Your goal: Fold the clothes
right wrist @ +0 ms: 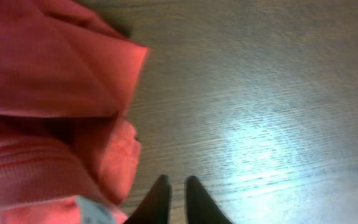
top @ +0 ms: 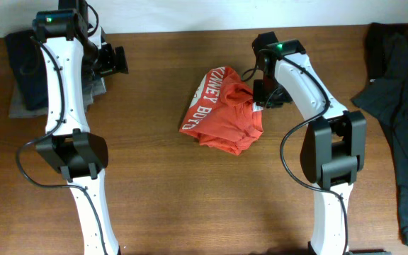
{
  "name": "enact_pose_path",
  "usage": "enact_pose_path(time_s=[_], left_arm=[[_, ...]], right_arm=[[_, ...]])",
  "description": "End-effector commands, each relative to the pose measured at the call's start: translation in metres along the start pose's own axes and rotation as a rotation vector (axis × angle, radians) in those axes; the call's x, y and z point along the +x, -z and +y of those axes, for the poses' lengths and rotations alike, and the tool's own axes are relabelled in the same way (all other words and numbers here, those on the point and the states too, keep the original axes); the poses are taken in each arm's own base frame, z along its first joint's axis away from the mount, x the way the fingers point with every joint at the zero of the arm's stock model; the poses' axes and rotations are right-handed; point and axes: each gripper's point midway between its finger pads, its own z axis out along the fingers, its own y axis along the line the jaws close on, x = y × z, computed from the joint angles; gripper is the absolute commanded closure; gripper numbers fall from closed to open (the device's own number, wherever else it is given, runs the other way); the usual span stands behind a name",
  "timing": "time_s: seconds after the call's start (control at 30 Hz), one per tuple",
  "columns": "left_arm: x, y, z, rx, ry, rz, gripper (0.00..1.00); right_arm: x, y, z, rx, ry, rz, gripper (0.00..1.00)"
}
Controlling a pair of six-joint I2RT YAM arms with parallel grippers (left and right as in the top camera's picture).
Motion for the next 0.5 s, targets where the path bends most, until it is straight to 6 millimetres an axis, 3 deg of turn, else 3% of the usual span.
enact_pose_path(time_s=[0.0, 0.1, 0.13, 0.23, 0.33, 0.47], left_arm=[[-0.003, -0.008, 0.001, -0.004, 0.005, 0.000, 0.01], [-0.006, -0.008, 0.001, -0.002, 0.003, -0.012, 0.01], [-0.007, -0.008, 0.001, -0.002, 0.003, -0.014, 0.01], [-0.006, -0.008, 0.001, -0.002, 0.003, -0.013, 0.01], [-0.006, -0.008, 0.001, -0.003, 0.003, -0.010, 0.01], [-0.006, -0.008, -0.002, -0.002, -0.002, -0.012, 0.01]], right_arm=[[-0.011, 0.061, 0.045, -0.167, 0.235, -0.149, 0.69], [-0.012, 0.071, 0.067, -0.175, 0.283, -0.201, 0.18], [-0.013, 0.072, 0.072, -0.171, 0.292, -0.216, 0.12], [-0.018, 0.070, 0.088, -0.149, 0.301, -0.258, 0.06], [-0.027, 0.073, 0.084, -0.069, 0.194, -0.317, 0.07], [-0.036, 0.076, 0.093, -0.098, 0.192, -0.357, 0.07]])
